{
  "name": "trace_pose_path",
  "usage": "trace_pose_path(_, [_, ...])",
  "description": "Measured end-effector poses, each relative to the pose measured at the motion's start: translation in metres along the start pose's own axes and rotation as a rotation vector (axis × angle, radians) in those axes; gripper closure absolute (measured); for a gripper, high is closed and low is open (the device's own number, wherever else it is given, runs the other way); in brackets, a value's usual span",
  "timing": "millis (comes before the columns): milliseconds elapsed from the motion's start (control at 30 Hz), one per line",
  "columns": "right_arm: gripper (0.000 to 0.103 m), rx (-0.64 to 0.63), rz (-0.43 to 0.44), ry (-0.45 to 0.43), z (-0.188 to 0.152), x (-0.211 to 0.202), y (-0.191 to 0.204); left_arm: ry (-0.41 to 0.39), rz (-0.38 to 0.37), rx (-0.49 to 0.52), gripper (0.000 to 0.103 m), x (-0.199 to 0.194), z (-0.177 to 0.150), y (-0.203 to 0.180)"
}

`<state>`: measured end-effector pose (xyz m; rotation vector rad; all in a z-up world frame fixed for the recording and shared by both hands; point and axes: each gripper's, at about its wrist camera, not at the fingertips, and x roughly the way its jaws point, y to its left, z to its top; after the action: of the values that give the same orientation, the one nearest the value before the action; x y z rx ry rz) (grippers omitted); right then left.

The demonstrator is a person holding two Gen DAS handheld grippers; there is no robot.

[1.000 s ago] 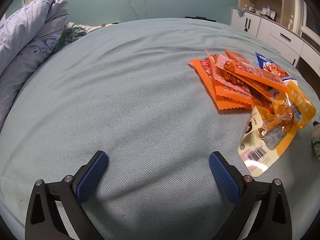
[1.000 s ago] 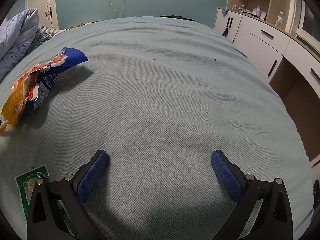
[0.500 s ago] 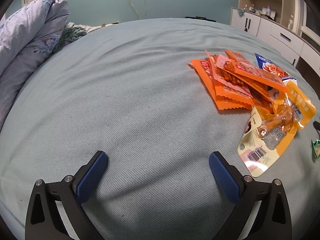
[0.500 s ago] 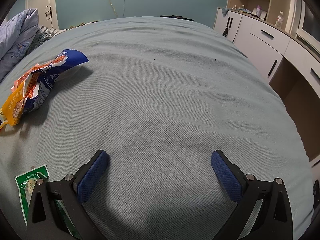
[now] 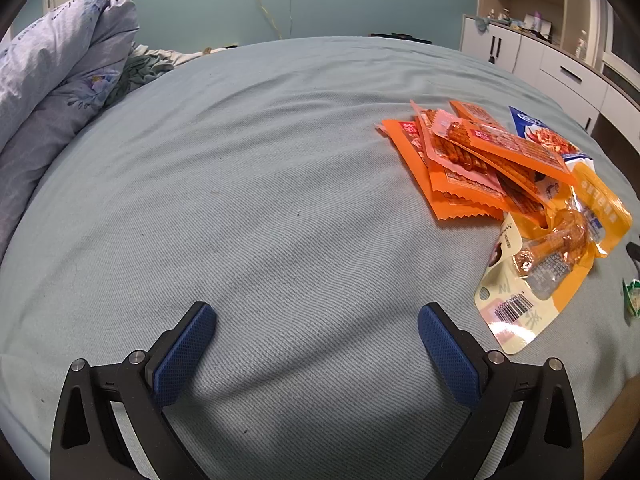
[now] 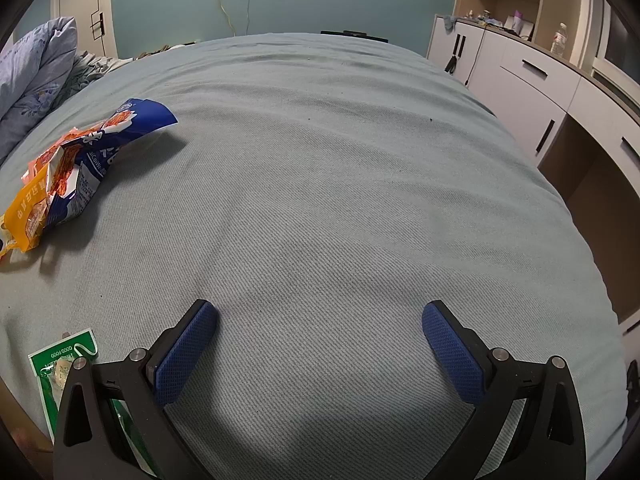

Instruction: Organize snacks

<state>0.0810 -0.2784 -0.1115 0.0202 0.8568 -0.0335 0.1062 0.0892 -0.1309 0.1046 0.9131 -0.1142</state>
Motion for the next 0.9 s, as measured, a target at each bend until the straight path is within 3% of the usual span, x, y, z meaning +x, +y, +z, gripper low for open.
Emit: trace_pose_path(900, [0.0,0.0,-0.001,0.001,-0.0001,-0.0006,-0.0004,-0.001,0.009,0.004,0.0,0.0011,-0.0004,-0.0049])
